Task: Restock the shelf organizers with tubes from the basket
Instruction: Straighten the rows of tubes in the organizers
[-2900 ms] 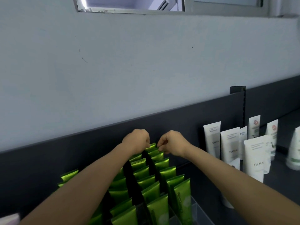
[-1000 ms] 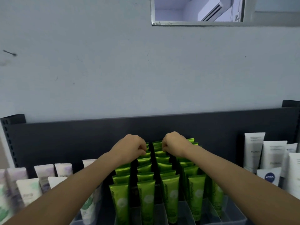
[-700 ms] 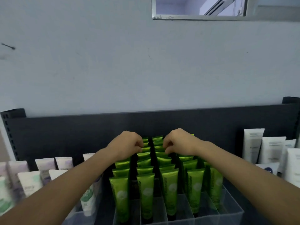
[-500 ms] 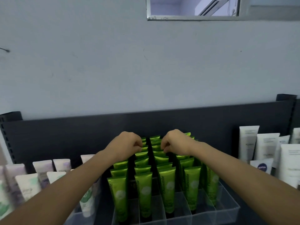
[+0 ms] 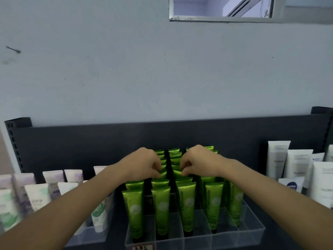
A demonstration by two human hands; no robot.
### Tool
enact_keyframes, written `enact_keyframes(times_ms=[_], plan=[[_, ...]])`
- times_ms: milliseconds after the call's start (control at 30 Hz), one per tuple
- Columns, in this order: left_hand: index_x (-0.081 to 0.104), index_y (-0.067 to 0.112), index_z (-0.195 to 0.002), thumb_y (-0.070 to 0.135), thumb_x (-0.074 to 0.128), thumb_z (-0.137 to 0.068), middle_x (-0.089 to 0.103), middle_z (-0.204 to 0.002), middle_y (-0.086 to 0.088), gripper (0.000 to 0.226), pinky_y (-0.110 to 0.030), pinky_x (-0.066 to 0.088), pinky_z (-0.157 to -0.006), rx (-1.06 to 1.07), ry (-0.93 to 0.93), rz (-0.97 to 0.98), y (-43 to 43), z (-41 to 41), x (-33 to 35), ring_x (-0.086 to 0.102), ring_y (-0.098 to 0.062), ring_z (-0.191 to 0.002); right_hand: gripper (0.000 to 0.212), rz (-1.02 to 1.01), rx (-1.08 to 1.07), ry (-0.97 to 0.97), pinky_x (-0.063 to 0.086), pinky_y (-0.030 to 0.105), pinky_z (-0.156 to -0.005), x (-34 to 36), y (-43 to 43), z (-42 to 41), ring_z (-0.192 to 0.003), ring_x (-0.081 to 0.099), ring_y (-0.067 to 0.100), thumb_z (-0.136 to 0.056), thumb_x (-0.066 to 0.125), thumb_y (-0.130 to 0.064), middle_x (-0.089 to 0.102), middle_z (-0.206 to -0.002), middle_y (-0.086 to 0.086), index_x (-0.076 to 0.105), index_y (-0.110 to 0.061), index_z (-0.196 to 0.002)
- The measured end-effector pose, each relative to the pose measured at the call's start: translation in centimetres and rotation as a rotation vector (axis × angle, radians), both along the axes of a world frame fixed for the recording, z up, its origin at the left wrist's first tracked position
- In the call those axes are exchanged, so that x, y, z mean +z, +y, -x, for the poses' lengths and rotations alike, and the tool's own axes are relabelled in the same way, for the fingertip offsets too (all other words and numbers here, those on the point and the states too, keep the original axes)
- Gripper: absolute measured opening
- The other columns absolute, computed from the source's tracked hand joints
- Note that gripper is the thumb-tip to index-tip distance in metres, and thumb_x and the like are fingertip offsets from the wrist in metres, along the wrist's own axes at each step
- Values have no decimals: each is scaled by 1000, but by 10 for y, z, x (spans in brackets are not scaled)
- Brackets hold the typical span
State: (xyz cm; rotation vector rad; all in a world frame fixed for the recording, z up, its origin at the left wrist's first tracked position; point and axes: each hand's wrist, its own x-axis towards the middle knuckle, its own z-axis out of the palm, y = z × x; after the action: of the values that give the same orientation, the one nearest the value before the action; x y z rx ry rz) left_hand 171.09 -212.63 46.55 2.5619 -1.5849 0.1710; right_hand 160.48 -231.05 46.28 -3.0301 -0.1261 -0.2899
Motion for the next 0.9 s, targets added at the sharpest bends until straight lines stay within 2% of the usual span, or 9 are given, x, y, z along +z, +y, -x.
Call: enact_keyframes(times_ms=[167, 233, 367, 600, 733, 833, 900], plan=[[72, 18, -103, 20, 66, -85, 70, -104, 5, 19, -30, 52, -84, 22, -23, -4, -1, -2, -8, 63, -11, -95, 19, 21, -34, -12, 53, 32, -83, -8, 1, -2, -92, 63, 18, -87, 65, -23, 71, -100, 3, 72, -12, -101], [72, 19, -104, 18, 65, -85, 70, -104, 6, 20, -29, 52, -84, 28, -31, 8, -1, -2, -9, 63, -10, -94, 18, 14, -40, -15, 54, 35, -84, -8, 0, -2, -92, 64, 19, -87, 65, -21, 71, -100, 4, 73, -11, -100], [72, 20, -106, 18, 63, -87, 70, -105, 6, 21, -29, 52, -85, 27, -40, 37, 0, -3, -12, 64, -9, -93, 23, -9, -39, -24, 52, 30, -86, -8, -1, -1, -98, 64, 18, -87, 66, -20, 70, -107, 3, 71, -11, -108], [72, 23, -99, 32, 63, -88, 69, -96, 9, 17, -32, 53, -82, 0, -71, 189, 11, 10, -2, 62, -6, -86, 19, -78, 13, -97, 54, 27, -81, 4, 7, 17, -88, 64, 9, -89, 64, -27, 71, -98, -3, 72, -17, -101], [73, 24, -98, 38, 66, -86, 68, -91, 11, 20, -28, 52, -79, -12, -35, 112, 16, 18, -2, 60, -3, -81, 19, -26, 60, -44, 52, 24, -77, 2, 12, 26, -81, 62, 7, -89, 63, -31, 71, -93, -5, 74, -18, -96], [72, 22, -101, 36, 67, -85, 70, -94, 8, 22, -28, 51, -80, 11, -45, 42, 15, 21, -7, 60, -4, -82, 18, 13, 51, -36, 54, 29, -80, -6, 12, 26, -84, 63, 9, -90, 61, -26, 72, -93, -2, 74, -15, -95], [72, 22, -100, 37, 66, -86, 70, -94, 8, 22, -30, 52, -81, 20, -41, 69, 16, 23, -10, 59, -4, -81, 18, -1, 52, -39, 55, 31, -80, -9, 11, 26, -83, 64, 10, -90, 61, -25, 72, -93, -1, 74, -14, -95]])
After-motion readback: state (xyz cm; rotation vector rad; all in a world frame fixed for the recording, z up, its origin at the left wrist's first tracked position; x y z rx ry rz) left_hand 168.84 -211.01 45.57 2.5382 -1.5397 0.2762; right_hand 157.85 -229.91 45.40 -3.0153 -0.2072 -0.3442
